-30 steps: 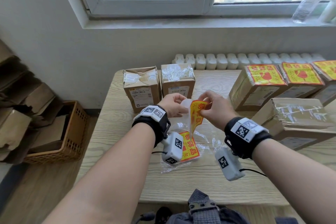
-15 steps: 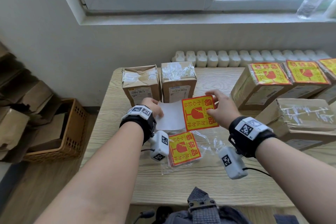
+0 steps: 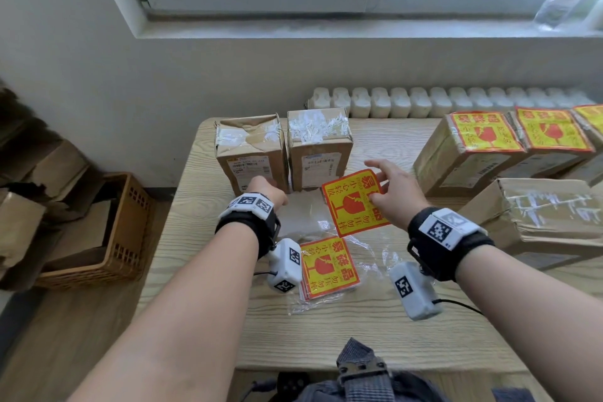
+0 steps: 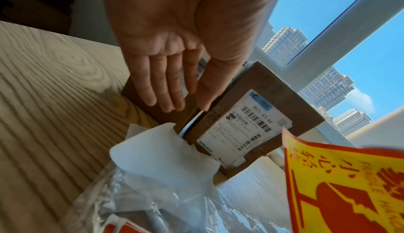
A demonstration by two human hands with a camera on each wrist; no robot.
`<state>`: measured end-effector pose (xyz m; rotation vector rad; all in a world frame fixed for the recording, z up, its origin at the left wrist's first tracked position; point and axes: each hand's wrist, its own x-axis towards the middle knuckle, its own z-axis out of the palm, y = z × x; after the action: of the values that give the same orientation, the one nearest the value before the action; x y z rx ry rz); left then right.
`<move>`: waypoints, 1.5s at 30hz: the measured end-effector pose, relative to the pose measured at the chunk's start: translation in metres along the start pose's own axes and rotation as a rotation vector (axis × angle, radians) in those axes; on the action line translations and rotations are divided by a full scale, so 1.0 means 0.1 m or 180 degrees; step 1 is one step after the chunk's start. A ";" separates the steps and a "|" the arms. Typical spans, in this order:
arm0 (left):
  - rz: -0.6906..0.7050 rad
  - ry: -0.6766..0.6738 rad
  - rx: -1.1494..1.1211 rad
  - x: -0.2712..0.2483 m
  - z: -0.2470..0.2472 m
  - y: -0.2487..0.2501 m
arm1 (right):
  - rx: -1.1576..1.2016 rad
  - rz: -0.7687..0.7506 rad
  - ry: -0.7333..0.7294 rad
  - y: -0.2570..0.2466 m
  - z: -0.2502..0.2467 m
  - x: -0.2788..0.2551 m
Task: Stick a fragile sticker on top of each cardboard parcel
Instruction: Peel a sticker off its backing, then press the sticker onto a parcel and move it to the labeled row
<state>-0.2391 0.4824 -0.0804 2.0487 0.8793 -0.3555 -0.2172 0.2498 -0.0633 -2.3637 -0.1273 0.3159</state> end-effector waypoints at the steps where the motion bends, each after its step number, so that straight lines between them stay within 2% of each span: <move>1: 0.0107 -0.0049 -0.0091 0.00 0.00 0.02 | 0.0006 0.0002 -0.0001 -0.01 0.00 0.00; 6: 0.0884 -0.0509 -0.0395 -0.17 0.03 0.16 | -0.0113 -0.0065 -0.0047 -0.06 -0.01 -0.03; 10: 0.1270 -0.0915 -0.0028 -0.32 0.06 0.32 | -0.0230 -0.0172 -0.0111 -0.11 -0.03 -0.09; 14: 0.1473 -0.0914 0.0438 -0.39 0.15 0.38 | -0.0290 -0.0314 -0.0210 -0.15 -0.03 -0.17; 24: 0.1351 -0.0853 0.0424 -0.53 0.15 0.39 | -0.0224 -0.0378 -0.0073 -0.06 -0.14 -0.35; 31: 0.1315 -0.0688 -0.0169 -0.73 0.19 0.63 | -0.0177 -0.0482 0.0227 0.08 -0.50 -0.45; 36: 0.1274 -0.0725 -0.0716 -0.99 0.49 0.95 | -0.0003 -0.0487 0.0571 0.32 -0.97 -0.56; 41: 0.1241 -0.0942 -0.1172 -1.25 0.86 1.22 | 0.0497 -0.0217 0.0905 0.63 -1.50 -0.70; 45: 0.1203 -0.1043 -0.1516 -1.49 1.18 1.39 | 0.0905 -0.0057 0.1005 0.93 -1.80 -0.76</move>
<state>-0.2399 0.2655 0.0129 1.6056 0.3234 -0.2343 -0.2433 0.0487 0.0129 -2.0972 0.0445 -0.0490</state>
